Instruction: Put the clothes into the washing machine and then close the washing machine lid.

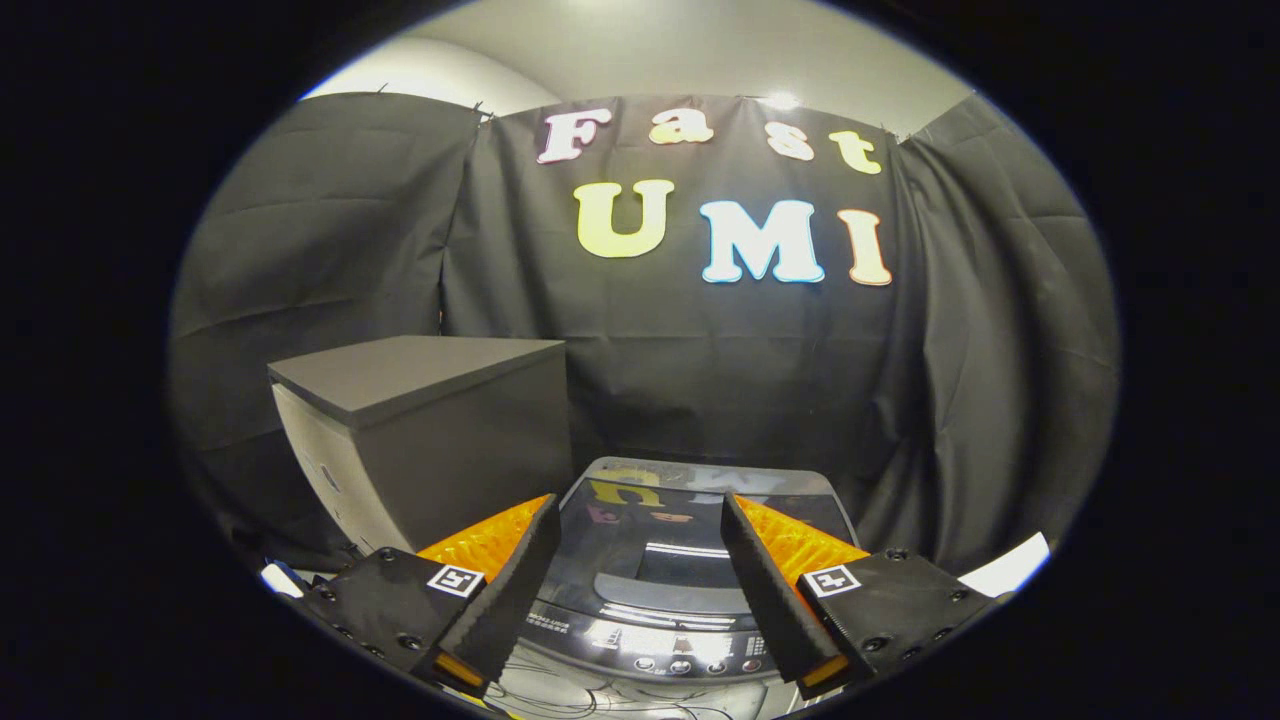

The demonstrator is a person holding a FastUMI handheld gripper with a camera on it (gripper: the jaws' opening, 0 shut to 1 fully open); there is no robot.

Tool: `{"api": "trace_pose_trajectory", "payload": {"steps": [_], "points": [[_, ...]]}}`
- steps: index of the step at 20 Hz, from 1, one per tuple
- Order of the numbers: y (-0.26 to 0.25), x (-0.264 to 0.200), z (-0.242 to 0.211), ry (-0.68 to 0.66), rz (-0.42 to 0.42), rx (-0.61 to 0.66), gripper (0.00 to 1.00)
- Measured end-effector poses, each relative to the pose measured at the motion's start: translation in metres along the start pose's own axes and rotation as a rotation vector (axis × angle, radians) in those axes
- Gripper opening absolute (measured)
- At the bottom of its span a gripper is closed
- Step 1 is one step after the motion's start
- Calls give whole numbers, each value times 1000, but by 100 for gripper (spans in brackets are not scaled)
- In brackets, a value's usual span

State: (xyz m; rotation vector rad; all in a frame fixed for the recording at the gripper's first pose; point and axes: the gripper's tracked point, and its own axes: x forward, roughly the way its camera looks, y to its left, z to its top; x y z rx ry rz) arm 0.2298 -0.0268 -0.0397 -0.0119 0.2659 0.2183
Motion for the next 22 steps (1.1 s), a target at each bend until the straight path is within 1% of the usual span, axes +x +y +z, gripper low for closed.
{"api": "trace_pose_trajectory", "payload": {"steps": [4, 12, 19, 22], "points": [[13, -38, 6, -48, -22, -31, 100], [34, -99, 5, -124, -86, -11, 100], [35, -127, 11, -186, -149, -6, 100], [36, -139, 11, -197, -161, -9, 100]]}}
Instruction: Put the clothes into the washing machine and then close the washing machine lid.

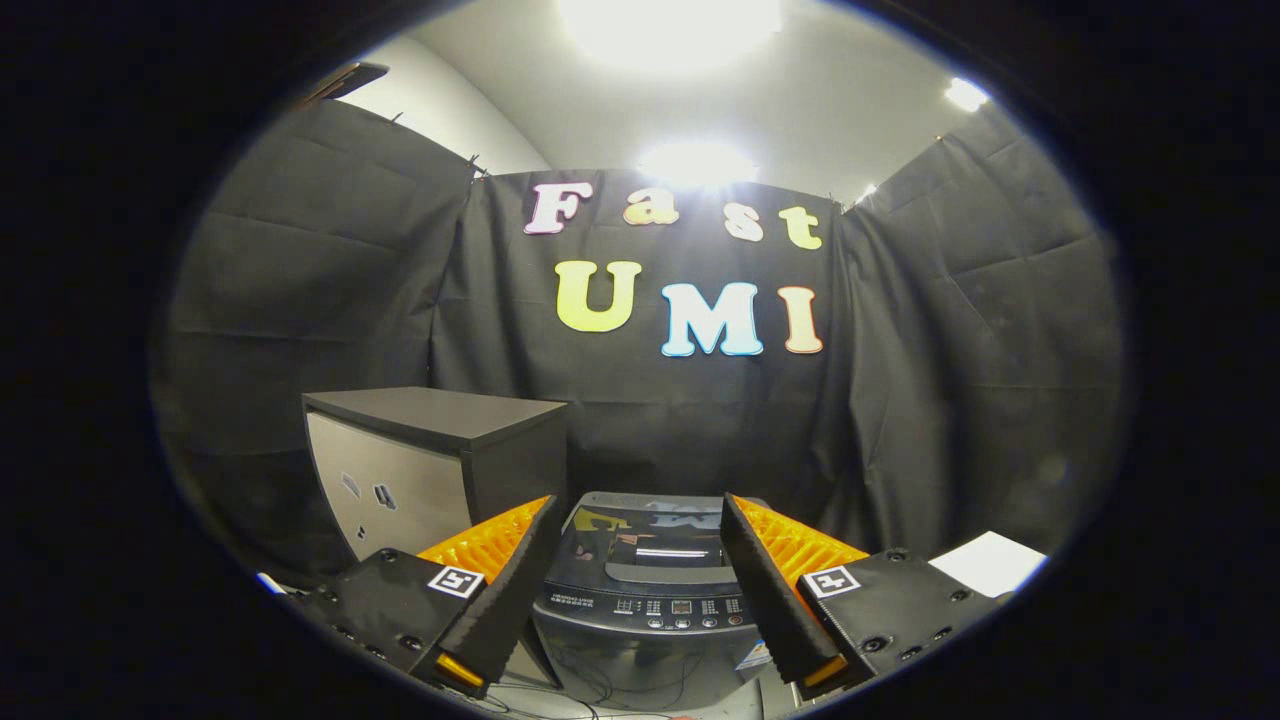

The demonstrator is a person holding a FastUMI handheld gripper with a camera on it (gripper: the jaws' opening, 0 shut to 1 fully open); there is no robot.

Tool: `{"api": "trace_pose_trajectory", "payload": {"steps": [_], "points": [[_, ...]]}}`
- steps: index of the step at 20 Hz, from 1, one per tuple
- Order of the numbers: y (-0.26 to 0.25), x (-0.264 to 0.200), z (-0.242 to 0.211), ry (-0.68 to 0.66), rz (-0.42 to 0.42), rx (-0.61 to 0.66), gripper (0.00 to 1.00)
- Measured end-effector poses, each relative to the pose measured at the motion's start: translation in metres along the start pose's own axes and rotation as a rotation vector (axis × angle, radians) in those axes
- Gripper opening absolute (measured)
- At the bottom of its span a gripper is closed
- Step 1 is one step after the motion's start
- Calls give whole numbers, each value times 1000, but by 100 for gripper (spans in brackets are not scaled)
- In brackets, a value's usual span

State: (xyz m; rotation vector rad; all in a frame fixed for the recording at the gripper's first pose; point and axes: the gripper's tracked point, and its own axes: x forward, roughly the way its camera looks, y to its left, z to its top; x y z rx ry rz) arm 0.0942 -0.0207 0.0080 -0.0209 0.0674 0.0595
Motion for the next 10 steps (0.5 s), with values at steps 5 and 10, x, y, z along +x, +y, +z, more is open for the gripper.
{"api": "trace_pose_trajectory", "payload": {"steps": [5, 10], "points": [[1, -16, 5, -18, -9, -9, 100], [5, -21, 5, -23, -4, -9, 100]]}}
